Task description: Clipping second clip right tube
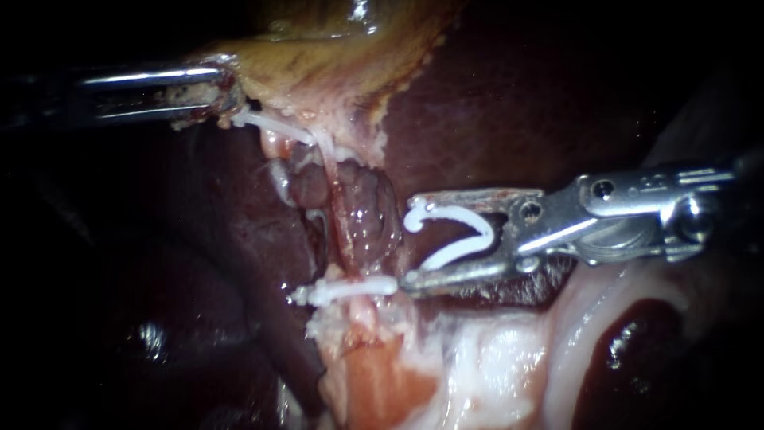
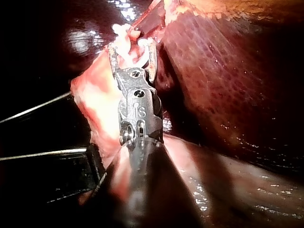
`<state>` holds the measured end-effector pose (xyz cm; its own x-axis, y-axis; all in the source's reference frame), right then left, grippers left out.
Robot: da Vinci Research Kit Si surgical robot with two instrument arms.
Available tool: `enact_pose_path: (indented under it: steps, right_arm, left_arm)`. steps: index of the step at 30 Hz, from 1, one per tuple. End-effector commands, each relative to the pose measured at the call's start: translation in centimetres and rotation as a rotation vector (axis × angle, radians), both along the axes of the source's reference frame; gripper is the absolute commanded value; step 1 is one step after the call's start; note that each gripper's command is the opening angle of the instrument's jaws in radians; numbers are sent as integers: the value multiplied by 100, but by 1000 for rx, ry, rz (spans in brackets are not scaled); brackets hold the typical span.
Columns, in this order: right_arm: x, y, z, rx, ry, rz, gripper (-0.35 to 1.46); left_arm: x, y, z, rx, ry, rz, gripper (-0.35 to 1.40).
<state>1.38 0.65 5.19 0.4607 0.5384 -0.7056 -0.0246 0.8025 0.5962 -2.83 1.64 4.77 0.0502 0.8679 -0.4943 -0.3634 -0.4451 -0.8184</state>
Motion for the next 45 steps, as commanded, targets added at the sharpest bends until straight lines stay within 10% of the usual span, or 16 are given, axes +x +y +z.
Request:
enact_pose_path:
  steps: [1,25,45]
  right_arm:
    - [3,-1,2,9,-1,1,50]
    - [64,-19,49,126,-15,13,50]
    - [73,-35,37,214,116,23,50]
  left_arm:
    - [0,0,-1,0,1,-2,-35]
    - [-4,-2,-3,0,3,-5,-35]
    - [-4,-2,-3,-1,4,-5,-35]
